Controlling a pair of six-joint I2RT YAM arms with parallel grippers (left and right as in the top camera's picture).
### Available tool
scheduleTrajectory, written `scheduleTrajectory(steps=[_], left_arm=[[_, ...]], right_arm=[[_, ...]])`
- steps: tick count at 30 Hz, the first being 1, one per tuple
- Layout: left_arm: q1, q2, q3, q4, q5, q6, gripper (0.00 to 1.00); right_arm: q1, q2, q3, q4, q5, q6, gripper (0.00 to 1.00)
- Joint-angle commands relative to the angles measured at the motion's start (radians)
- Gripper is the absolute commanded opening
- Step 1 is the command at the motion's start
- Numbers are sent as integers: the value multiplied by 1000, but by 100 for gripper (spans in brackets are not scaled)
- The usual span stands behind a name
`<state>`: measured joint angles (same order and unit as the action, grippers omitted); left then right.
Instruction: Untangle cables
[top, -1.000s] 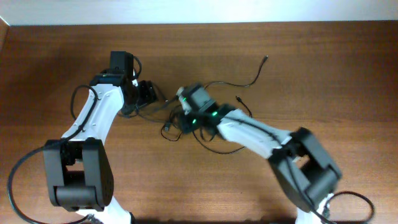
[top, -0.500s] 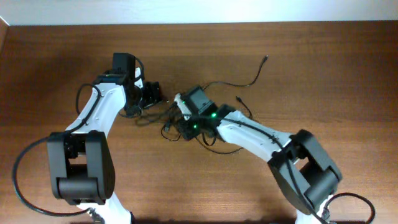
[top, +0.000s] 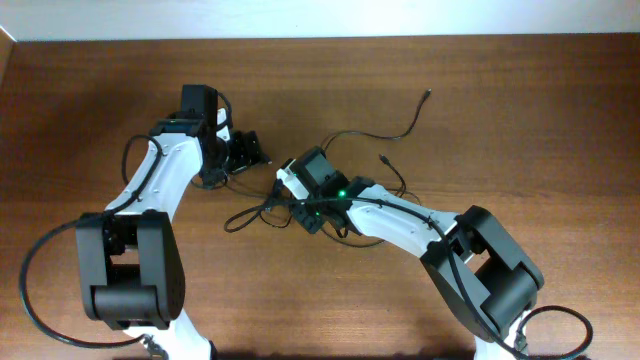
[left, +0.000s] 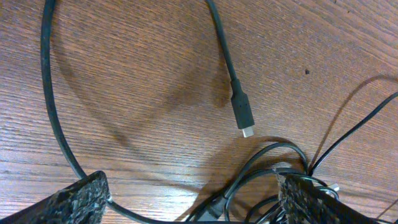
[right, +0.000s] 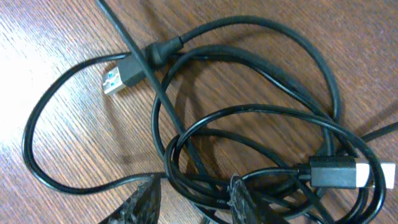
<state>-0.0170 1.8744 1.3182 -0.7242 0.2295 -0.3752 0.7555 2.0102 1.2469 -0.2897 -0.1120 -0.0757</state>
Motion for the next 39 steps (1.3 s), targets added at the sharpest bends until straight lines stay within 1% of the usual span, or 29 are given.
scheduleTrajectory(steps=[1,4,5,6,7,8,9,10,11,12,13,15,16,18,20,22,23,25,27,30,31,32,33,35,37,39], left_arm=[[2,9,-9,2,11,9,90],[2,9,-9,2,11,9,90],[2,9,-9,2,11,9,90],[2,9,-9,2,11,9,90],[2,9,-9,2,11,10,90],[2,9,-9,2,11,10,90],[2,9,-9,2,11,9,91],[2,9,-9,2,11,10,88],[2,9,-9,2,16,10,84],[2,9,-9,2,22,11,84],[2,9,-9,3,34,16,85],[3,9,-9,14,111,70,86],[3,9,-9,24,163,109,86],[5,9,-9,34,250,159,86],[5,9,-9,36,288,178,85],[5,9,-9,43,352,230,85],[5,9,-9,48,406,264,85],[5,9,-9,56,548,370,86],[4,9,-9,58,563,380,85],[4,11,-9,58,582,389,84],[4,11,-9,58,629,426,84],[4,11,-9,57,680,457,79],[4,11,-9,57,681,460,78],[0,11,-9,57,684,460,78],[-19,11,-9,57,684,460,81],[-48,11,-9,56,684,469,82]], right_arm=[[6,14,-20,20,13,-4,36],[5,56,-20,26,13,-4,35],[5,75,-20,31,16,-4,31],[2,84,-20,34,17,-3,13],[0,81,-20,32,16,-3,4],[-3,65,-19,24,16,6,4],[-9,31,-18,9,15,54,4],[-13,5,-18,2,11,98,4],[-24,-44,-18,-1,4,181,4],[-39,-81,-18,0,-26,243,4],[-66,-115,-18,2,-106,300,4],[-123,-130,-18,4,-264,357,4],[-175,-128,-18,6,-381,396,4],[-243,-125,-18,-2,-462,463,4],[-284,-123,-18,-18,-507,497,4],[-309,-123,-18,-25,-547,525,4],[-326,-123,-18,-29,-547,551,4],[-356,-122,-18,-28,-567,568,4],[-372,-122,-18,-16,-632,602,4],[-411,-123,-18,82,-812,708,4],[-418,-122,-18,95,-832,728,4],[-422,-122,-18,104,-853,732,4],[-422,-122,-18,105,-861,732,4],[-422,-123,-18,115,-899,740,4],[-423,-122,-18,115,-898,740,4],[-430,-123,-18,123,-899,741,4]])
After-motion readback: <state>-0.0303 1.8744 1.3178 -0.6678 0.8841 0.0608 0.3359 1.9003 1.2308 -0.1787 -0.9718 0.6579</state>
